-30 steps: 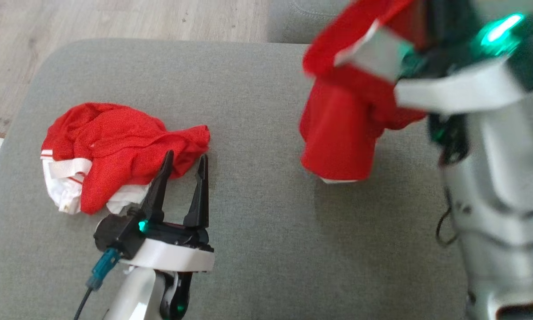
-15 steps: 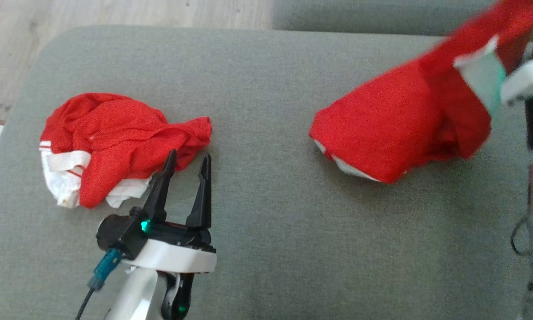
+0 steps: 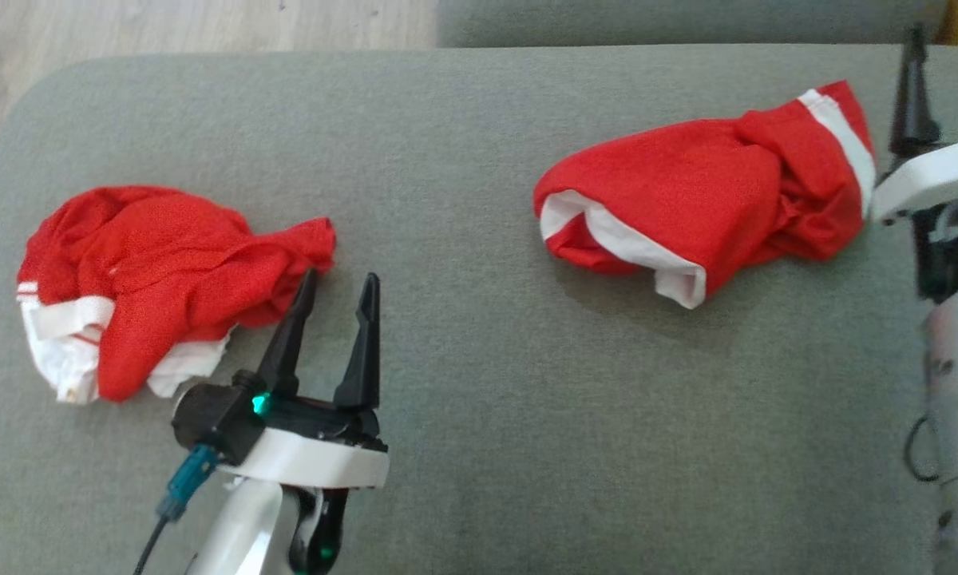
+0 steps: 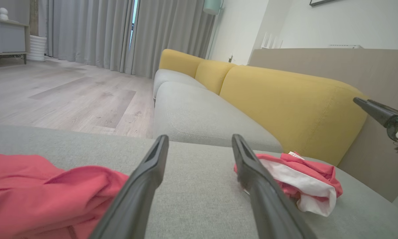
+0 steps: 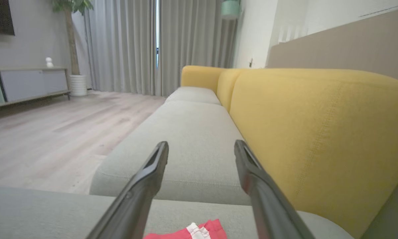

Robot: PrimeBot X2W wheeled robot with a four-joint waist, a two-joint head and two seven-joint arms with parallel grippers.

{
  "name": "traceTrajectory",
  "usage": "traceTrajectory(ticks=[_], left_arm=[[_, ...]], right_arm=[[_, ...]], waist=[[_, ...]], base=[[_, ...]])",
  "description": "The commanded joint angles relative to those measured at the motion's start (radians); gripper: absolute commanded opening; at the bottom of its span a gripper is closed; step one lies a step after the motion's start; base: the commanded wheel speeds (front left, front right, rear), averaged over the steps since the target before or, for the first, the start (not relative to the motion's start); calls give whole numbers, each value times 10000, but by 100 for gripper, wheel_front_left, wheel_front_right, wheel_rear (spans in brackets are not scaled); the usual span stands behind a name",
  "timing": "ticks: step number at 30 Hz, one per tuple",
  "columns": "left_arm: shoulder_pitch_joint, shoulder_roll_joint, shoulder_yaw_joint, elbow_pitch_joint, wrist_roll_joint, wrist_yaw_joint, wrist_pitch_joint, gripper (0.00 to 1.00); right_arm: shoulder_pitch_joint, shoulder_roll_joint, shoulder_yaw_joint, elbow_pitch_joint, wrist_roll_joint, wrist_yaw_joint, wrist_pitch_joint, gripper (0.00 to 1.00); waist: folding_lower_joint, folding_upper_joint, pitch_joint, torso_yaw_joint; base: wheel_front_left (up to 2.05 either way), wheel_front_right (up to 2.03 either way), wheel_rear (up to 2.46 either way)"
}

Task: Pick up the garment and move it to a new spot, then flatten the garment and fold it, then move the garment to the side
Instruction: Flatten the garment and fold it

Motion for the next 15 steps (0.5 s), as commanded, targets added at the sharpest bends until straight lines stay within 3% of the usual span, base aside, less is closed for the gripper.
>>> traceTrajectory(ticks=[1, 10, 15], left_arm=[[-279, 22, 406, -360, 108, -18, -51, 100], [-167, 22, 461, -599, 21, 25, -51, 100], [-90, 22, 402, -672, -21, 55, -51, 100]], right_arm=[[208, 214, 287, -632, 161, -7, -195, 100], [3427, 1383, 926, -3965, 735, -7, -448, 100], [5055, 1637, 1011, -4826, 932, -7, -454, 100]], waist=[[-1, 0, -151, -203], [-1, 0, -446, -634], [-1, 0, -397, -694]], base=[[0, 0, 0], [0, 0, 0], [0, 0, 0]])
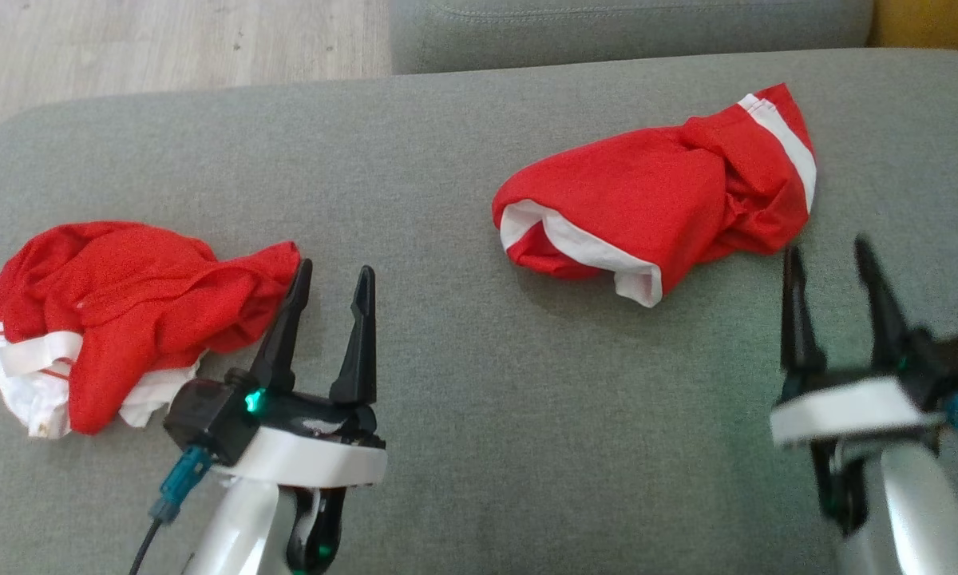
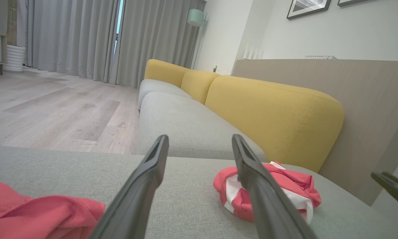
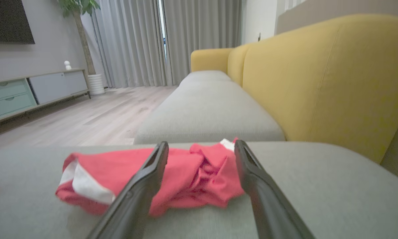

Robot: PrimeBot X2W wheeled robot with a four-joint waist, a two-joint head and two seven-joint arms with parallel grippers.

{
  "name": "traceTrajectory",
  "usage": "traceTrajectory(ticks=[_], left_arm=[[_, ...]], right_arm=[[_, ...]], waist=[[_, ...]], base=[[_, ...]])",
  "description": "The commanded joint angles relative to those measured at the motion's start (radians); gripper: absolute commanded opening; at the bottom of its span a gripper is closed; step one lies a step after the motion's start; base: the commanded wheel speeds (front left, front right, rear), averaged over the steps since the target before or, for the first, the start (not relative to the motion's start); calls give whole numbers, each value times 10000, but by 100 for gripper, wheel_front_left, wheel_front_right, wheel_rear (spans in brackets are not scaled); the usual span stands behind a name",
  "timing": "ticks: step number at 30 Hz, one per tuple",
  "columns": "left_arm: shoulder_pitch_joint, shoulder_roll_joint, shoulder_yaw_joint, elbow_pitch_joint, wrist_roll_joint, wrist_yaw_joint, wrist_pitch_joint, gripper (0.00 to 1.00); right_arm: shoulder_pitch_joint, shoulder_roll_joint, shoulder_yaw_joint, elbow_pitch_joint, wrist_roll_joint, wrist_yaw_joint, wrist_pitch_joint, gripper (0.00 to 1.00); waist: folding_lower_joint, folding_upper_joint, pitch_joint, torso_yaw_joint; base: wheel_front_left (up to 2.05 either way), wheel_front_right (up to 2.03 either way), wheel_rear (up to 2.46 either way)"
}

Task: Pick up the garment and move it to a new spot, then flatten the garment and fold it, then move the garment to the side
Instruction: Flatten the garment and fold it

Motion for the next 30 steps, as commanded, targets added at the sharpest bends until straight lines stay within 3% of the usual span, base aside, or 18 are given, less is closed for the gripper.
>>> traceTrajectory(ticks=[1, 10, 26, 27, 28, 30], left_arm=[[-140, 22, 270, -340, -21, 48, -51, 100], [-358, 22, 217, -210, 24, 23, -51, 100], [-611, 22, -114, -26, -168, 43, -51, 100], [-597, 22, -101, -18, -165, 44, -51, 100], [-576, 22, -77, -10, -159, 48, -51, 100], [-523, 22, 21, -8, -146, 81, -51, 100]], right_arm=[[82, 43, 297, -358, 73, -7, -103, 100], [395, 60, 1267, -60, 519, -7, -105, 100], [-1549, 62, 1581, 3484, 1113, -7, 10, 100], [-1656, 62, 1483, 3651, 1004, -7, -12, 34], [-1743, 62, 1395, 3783, 855, -7, -34, 0], [-1863, 62, 1160, 3948, 576, -7, -70, 0]], waist=[[1, 0, 55, 18], [1, 0, 363, 307], [1, 0, 890, 1293], [1, 0, 871, 1293], [1, 0, 845, 1271], [1, 0, 778, 1140]], base=[[0, 0, 0], [0, 0, 0], [0, 0, 0], [0, 0, 0], [0, 0, 0], [0, 0, 0]])
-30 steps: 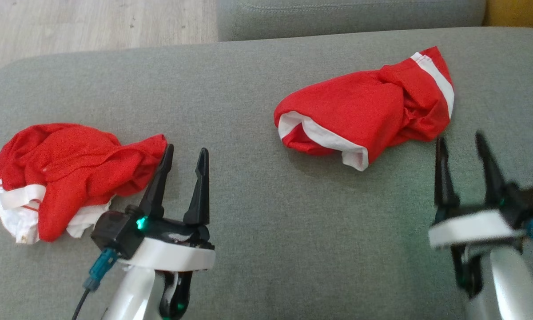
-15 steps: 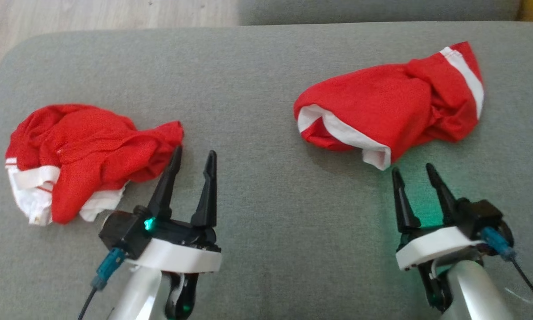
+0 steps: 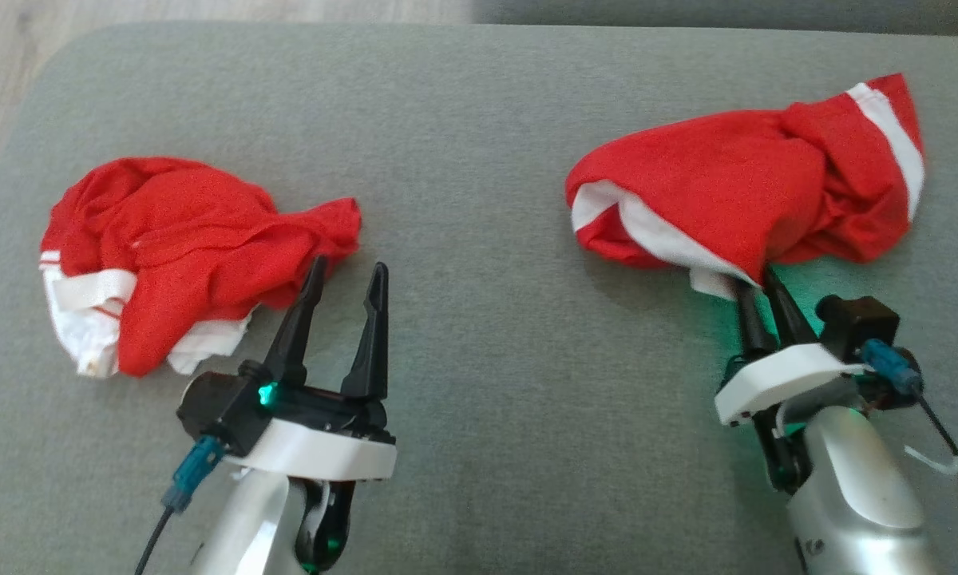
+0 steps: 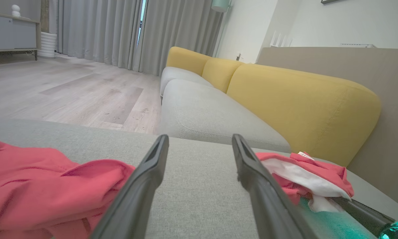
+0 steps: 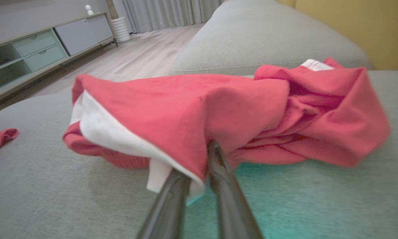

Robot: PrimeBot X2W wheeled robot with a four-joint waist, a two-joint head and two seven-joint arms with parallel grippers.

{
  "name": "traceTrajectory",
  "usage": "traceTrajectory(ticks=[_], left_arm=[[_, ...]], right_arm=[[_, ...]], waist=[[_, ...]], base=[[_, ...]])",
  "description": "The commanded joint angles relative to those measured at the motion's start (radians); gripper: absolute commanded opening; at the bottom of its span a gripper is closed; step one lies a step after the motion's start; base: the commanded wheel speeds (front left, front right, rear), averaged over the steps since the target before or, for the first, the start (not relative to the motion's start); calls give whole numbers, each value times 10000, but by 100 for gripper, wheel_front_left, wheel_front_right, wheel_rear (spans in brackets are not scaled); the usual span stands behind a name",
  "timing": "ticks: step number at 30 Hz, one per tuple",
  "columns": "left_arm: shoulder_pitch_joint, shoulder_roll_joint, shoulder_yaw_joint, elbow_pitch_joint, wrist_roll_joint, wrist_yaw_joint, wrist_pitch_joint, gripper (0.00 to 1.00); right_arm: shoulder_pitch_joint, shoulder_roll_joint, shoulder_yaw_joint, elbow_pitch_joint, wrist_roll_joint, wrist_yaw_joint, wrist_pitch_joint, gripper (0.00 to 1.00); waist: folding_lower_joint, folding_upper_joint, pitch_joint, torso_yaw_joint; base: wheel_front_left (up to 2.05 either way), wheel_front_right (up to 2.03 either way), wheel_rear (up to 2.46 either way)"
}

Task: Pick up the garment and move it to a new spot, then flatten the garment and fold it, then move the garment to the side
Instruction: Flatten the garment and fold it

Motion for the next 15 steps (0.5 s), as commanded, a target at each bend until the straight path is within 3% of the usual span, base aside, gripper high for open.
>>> traceTrajectory(ticks=[1, 10, 15], left_arm=[[-230, 22, 373, -304, -25, 81, -51, 100], [-117, 22, 680, -420, 103, 59, -51, 100], [-63, 22, 607, -523, 9, 43, -51, 100]], right_arm=[[-229, -17, 2, -187, -208, -7, -135, 0], [272, -91, -1343, -2242, -2238, -7, -155, 0], [812, -1312, -1863, -3431, -3699, -7, 141, 0]], waist=[[0, 0, -93, -182], [0, 0, -409, -1334], [0, 0, -589, -1870]], base=[[0, 0, 0], [0, 0, 0], [0, 0, 0]])
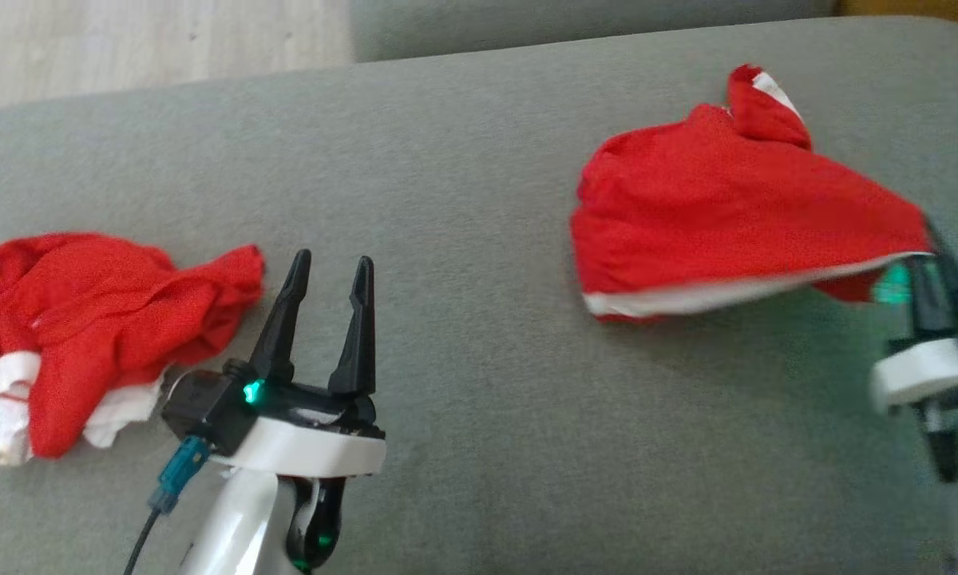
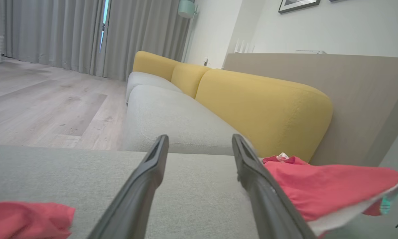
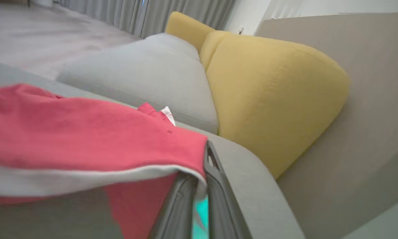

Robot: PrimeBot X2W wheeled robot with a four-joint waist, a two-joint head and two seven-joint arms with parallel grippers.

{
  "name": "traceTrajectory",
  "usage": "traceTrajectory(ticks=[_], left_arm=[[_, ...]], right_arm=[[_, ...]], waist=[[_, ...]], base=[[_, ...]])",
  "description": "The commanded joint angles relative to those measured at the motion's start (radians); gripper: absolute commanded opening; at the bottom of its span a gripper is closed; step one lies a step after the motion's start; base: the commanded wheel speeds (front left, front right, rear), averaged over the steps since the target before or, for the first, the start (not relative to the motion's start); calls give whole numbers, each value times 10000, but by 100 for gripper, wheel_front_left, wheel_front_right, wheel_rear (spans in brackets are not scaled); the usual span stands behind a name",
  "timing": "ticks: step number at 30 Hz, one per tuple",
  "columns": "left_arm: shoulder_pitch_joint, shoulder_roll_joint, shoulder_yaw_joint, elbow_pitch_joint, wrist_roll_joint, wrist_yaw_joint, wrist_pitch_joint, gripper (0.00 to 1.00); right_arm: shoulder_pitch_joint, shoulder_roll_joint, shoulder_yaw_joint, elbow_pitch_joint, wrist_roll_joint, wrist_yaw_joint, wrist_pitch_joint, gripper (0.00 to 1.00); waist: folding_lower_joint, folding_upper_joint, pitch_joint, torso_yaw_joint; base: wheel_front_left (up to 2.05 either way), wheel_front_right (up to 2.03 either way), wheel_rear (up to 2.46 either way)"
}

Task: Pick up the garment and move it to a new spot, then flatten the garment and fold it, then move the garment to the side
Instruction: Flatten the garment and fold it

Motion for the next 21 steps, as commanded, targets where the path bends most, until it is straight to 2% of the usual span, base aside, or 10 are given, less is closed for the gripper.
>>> traceTrajectory(ticks=[1, 2, 4, 5, 6, 9, 13, 18, 21], left_arm=[[-102, 24, 274, -365, -21, 53, -51, 100], [-113, 24, 241, -377, -47, 68, -51, 100], [-127, 24, 223, -378, -62, 73, -51, 100], [-150, 24, 182, -377, -91, 80, -51, 100], [-147, 24, 172, -374, -102, 80, -51, 100], [-106, 24, 180, -316, -112, 80, -51, 100], [-71, 24, 226, -261, -89, 73, -51, 100], [-71, 24, 328, -243, -38, 60, -51, 100], [-83, 24, 373, -285, -4, 55, -51, 100]], right_arm=[[-20, -504, 63, -584, -220, -7, 213, 0], [193, -998, -38, -743, -383, -7, 671, 0], [278, -1188, -69, -775, -406, -7, 903, 0], [424, -1437, -98, -848, -467, -7, 1342, 38], [496, -1521, -115, -858, -533, -7, 1586, 98], [665, -1554, -288, -933, -635, -7, 2253, 100], [759, -1308, -746, -1393, -756, -7, 2571, 100], [763, -523, -1458, -2450, -826, -7, 2184, 100], [753, 168, -1463, -3159, -601, -7, 1575, 100]], waist=[[0, 0, -145, -278], [0, 0, -143, -341], [0, 0, -139, -352], [0, 0, -122, -348], [0, 0, -115, -339], [0, 0, -85, -279], [0, 0, -67, -229], [0, 0, -84, -267], [0, 0, -104, -321]], base=[[0, 0, 0], [0, 0, 0], [0, 0, 0], [0, 0, 0], [0, 0, 0], [0, 0, 0], [0, 0, 0], [0, 0, 0], [0, 0, 0]])
